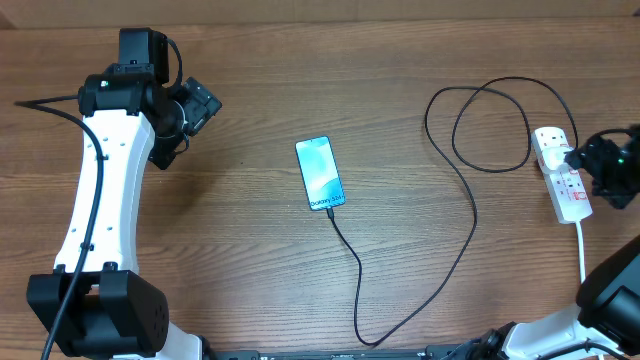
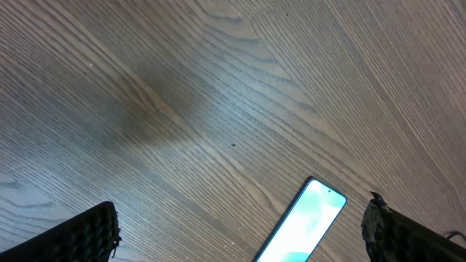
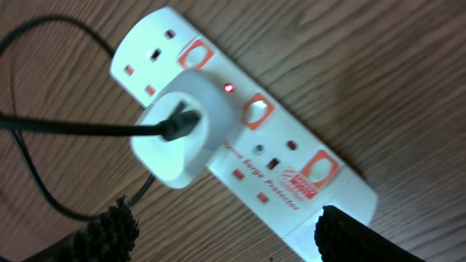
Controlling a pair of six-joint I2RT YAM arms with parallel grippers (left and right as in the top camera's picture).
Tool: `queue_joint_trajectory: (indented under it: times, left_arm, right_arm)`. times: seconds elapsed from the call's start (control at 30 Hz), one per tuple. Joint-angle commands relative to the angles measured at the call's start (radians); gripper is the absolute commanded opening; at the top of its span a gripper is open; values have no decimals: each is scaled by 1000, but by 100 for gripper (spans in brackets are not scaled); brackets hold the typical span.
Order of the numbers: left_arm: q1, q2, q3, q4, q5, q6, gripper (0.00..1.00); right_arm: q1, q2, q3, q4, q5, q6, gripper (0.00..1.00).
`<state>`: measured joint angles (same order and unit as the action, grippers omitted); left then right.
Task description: Plug charger to phone and switch on socket
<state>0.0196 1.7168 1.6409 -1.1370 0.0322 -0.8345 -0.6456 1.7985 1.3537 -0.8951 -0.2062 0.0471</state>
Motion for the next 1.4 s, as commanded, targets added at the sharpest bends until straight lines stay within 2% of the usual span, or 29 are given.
queue_joint_trajectory:
  times: [0.0, 0.07, 0.1, 1.37]
  left_arm:
    - [-2, -22, 14, -3, -14, 12, 100]
    - [-2, -22, 14, -3, -14, 12, 100]
    - [-2, -22, 14, -3, -14, 12, 100]
    - [-2, -22, 14, -3, -14, 12, 100]
  right_arm:
    - [27, -13, -8, -2, 53, -19, 78]
    - [36, -13, -8, -8, 64, -19, 78]
    - [37, -13, -8, -10, 65, -19, 100]
    - [37, -13, -8, -11, 67, -19, 100]
